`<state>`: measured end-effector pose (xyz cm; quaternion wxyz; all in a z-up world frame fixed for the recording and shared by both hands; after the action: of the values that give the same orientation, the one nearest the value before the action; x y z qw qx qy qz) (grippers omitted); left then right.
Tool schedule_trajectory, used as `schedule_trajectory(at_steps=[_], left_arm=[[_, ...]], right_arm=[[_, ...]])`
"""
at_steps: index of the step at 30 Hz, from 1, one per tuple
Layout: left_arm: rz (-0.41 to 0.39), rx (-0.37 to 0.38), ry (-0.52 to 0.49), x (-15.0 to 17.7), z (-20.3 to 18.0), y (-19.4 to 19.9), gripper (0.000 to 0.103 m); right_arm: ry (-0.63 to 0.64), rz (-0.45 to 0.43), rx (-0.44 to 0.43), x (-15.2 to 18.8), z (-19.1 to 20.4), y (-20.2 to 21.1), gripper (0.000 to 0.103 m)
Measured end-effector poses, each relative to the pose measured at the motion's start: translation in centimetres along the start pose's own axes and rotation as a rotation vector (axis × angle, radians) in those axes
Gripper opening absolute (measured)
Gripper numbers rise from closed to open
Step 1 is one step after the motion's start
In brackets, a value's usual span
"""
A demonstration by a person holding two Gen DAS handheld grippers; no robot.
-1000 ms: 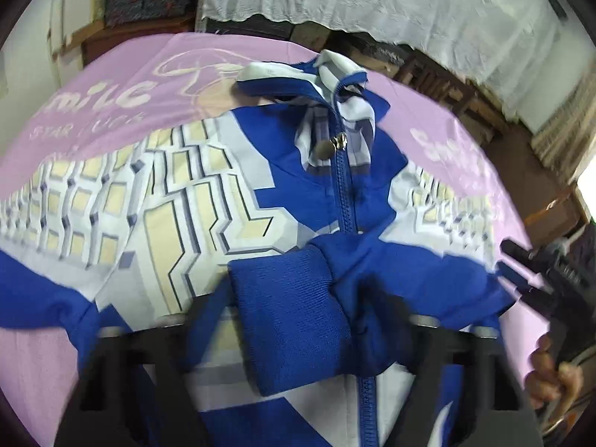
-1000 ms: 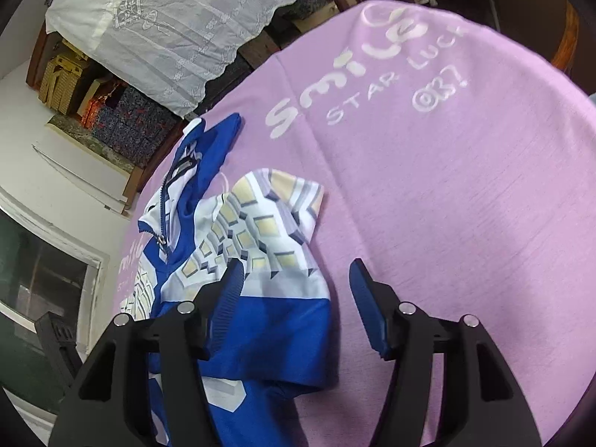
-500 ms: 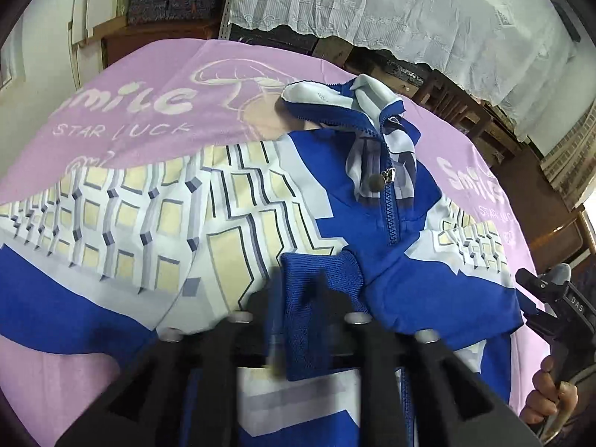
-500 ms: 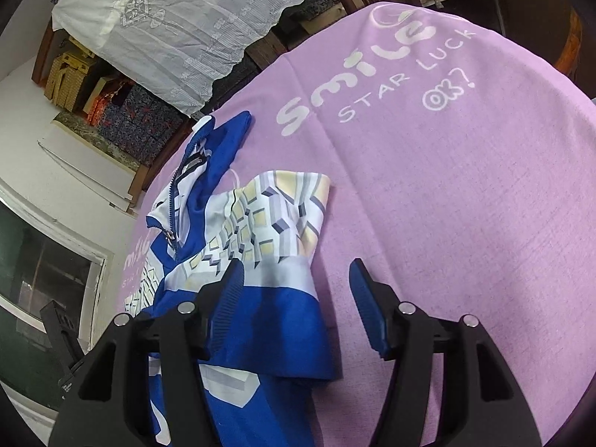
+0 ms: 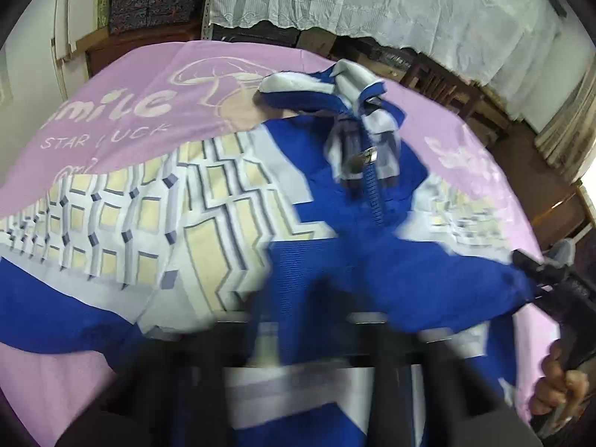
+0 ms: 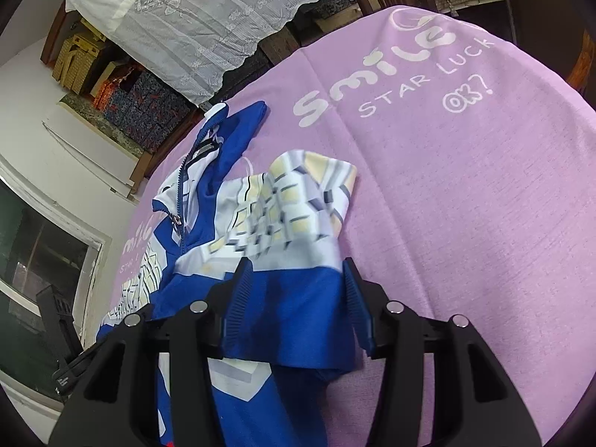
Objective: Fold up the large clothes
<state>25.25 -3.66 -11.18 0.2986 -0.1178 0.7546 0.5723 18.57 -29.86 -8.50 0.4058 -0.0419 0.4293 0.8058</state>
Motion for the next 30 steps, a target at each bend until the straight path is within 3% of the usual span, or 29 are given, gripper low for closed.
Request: schedule_trajectory(at_steps=[6,9,11,13,17,20,22,26,27,30], left_arm=[[-0.100,-0.058,0.048,-1.1,2.1,3.2,0.003],[-0.052,-0.104,0.078,-0.8,3.4,2.3,0.003],[0.003,-0.120,0.080,-0.4,3.7,1.1,0.004],[0.010,-0.149,0.059,-0.4,3.4,0.9,0.007],[-0.001,-0.189,0.058,-0.1,3.1,2.3,0.010],[-0.080,-0.156,0.040,-0.3,2.1,4.4,0.020],[-0.111,-0.110,0.018,-0.6,1.0,4.7,0.038],[-0.036,-0.079,-0.046,-0.4,-0.9,1.5,0.039],[-0.001,-0.096,-0.061,-0.1,-1.0,0.3,0.039],[-0.022,-0.150,-0.118,-0.2,-1.6,0.1,0.043]], right_arm=[[0.069,-0.022,-0.027,0.4,1.6,0.6,0.045],[0.112,0.007,-0.001,1.1,2.4,-0.3,0.042],[0.144,0.062,0.092,1.6,2.1,-1.9,0.040],[0.167,0.049,0.135,1.6,1.8,-2.1,0.029],[0.151,0.021,0.137,1.2,1.7,-1.6,0.028],[0.183,-0.069,0.118,-0.1,3.3,-0.8,0.031],[0.192,-0.065,0.101,-0.7,4.1,-1.4,0.031],[0.211,0.045,0.149,0.1,3.7,-4.9,0.030],[0.224,0.026,0.146,0.1,3.8,-4.7,0.029],[0.196,0.018,0.107,0.0,4.0,-3.4,0.034]])
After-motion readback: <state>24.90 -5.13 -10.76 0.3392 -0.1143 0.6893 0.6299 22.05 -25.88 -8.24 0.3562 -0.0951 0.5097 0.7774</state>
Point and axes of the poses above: each gripper's, at about its wrist camera, not at the fingertips, and y roughly against the way its jaws point, z to its left, x to its underside, the point moved 4 cm from there along -y, roughly the way its jaws point, and after that the axes turned 6 degrees about -y, right-handed, at the moved point
